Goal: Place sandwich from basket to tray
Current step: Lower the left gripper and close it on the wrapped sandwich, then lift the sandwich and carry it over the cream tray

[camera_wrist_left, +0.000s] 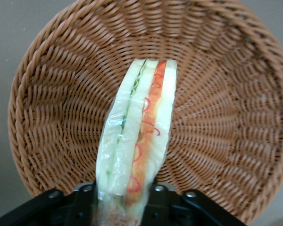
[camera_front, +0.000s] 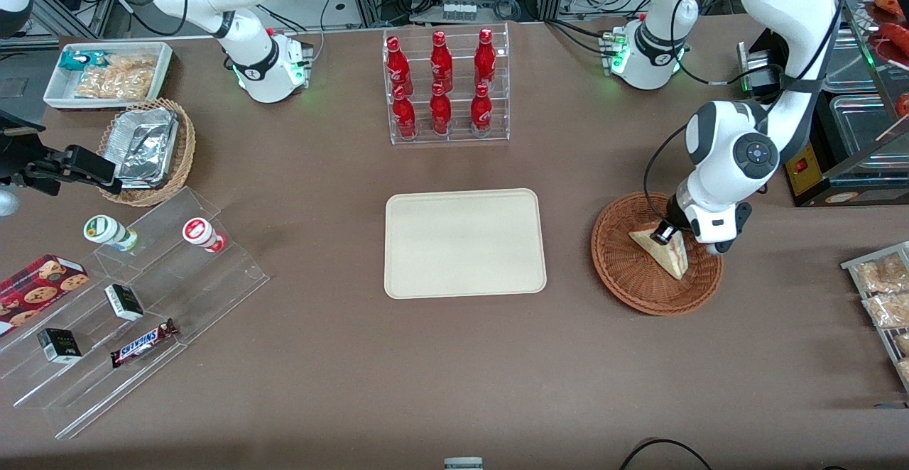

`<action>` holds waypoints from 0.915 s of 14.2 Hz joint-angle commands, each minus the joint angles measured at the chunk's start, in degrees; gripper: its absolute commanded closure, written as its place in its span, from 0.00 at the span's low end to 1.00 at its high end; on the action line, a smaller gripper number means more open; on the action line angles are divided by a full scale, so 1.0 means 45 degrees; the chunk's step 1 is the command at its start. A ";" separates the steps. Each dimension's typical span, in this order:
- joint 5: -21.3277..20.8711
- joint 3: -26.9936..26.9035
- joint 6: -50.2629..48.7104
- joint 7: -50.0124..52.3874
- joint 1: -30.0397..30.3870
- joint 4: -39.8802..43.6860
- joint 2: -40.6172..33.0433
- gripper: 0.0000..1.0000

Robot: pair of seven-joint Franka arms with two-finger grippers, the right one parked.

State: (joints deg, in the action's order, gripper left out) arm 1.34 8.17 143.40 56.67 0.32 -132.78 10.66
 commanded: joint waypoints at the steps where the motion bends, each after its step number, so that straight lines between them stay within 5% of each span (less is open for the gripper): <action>1: 0.0034 0.0080 -0.1798 -0.0869 0.0007 0.1083 -0.0357 0.94; 6: -0.0004 0.0295 -0.7210 -0.4308 -0.1082 0.5183 0.0674 0.94; 13: -0.1158 0.0314 -0.7413 -0.4137 -0.4247 0.7569 0.2763 0.96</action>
State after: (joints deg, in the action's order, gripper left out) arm -2.77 10.05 111.39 38.00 -16.45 -104.18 19.29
